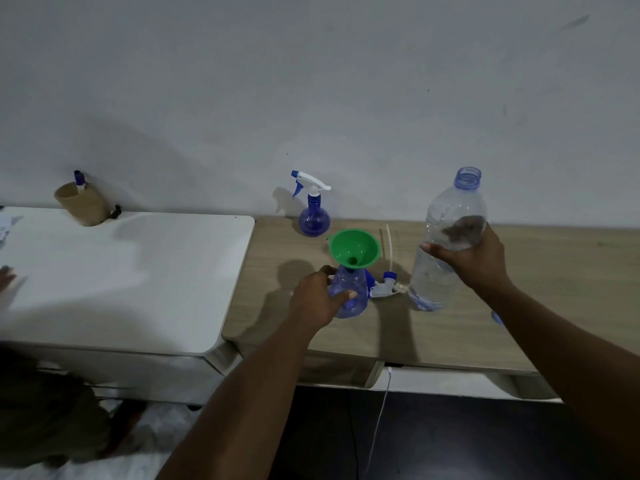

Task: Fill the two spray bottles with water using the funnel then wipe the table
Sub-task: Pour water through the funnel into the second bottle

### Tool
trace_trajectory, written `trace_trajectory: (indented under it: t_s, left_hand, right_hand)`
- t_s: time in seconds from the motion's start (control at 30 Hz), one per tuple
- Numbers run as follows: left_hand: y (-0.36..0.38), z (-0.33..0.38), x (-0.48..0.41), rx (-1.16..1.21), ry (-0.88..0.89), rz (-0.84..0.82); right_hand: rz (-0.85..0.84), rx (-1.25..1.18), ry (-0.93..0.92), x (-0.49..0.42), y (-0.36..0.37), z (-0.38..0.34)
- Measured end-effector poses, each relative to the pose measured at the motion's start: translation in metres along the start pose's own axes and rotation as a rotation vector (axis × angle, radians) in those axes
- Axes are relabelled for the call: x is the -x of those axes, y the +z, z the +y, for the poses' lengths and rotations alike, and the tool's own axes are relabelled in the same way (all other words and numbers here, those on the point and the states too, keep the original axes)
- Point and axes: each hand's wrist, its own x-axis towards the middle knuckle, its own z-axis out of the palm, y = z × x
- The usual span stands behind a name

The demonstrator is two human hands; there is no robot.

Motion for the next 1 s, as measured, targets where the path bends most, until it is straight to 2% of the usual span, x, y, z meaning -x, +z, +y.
trace_trajectory:
  t_s: [0.17,0.33,0.4,0.47,0.53,0.57,0.63,0.73,0.8,0.93,1.0]
  left_hand:
    - [0.000,-0.001,0.000,-0.008,0.007,0.005]
    - [0.000,-0.001,-0.001,-0.010,0.006,-0.013]
    - [-0.001,-0.001,-0.001,-0.007,0.008,-0.012]
    - [-0.001,-0.002,-0.001,-0.019,0.007,-0.016]
    - [-0.001,-0.002,-0.001,-0.039,0.005,-0.026]
    - [-0.001,-0.002,-0.002,-0.039,0.002,-0.027]
    - [0.000,-0.001,-0.003,-0.040,-0.012,-0.022]
    - [0.000,-0.001,-0.002,-0.006,-0.035,-0.038]
    - [-0.001,0.000,-0.001,0.028,-0.051,-0.038]
    - [-0.003,0.002,0.000,0.027,-0.039,-0.025]
    - [-0.004,0.002,0.000,-0.003,-0.031,-0.035]
  right_hand:
    - [0.082,-0.040,0.057,-0.003,0.007,0.007]
    - [-0.001,-0.134,0.104,-0.004,0.005,0.014]
    - [0.041,-0.137,0.100,0.004,0.007,0.016]
    - [0.287,-0.045,0.013,0.020,0.009,0.013]
    - [0.519,0.017,-0.249,0.037,0.014,0.002]
    - [0.532,0.028,-0.402,0.044,0.017,-0.009]
    - [0.403,0.051,-0.624,0.051,0.027,-0.036]
    - [0.203,0.147,-0.740,0.046,0.045,-0.083]
    - [-0.006,0.261,-0.684,0.035,0.055,-0.110]
    - [-0.589,0.718,-0.473,0.002,0.076,-0.128]
    - [-0.758,0.766,-0.404,-0.009,0.082,-0.130]
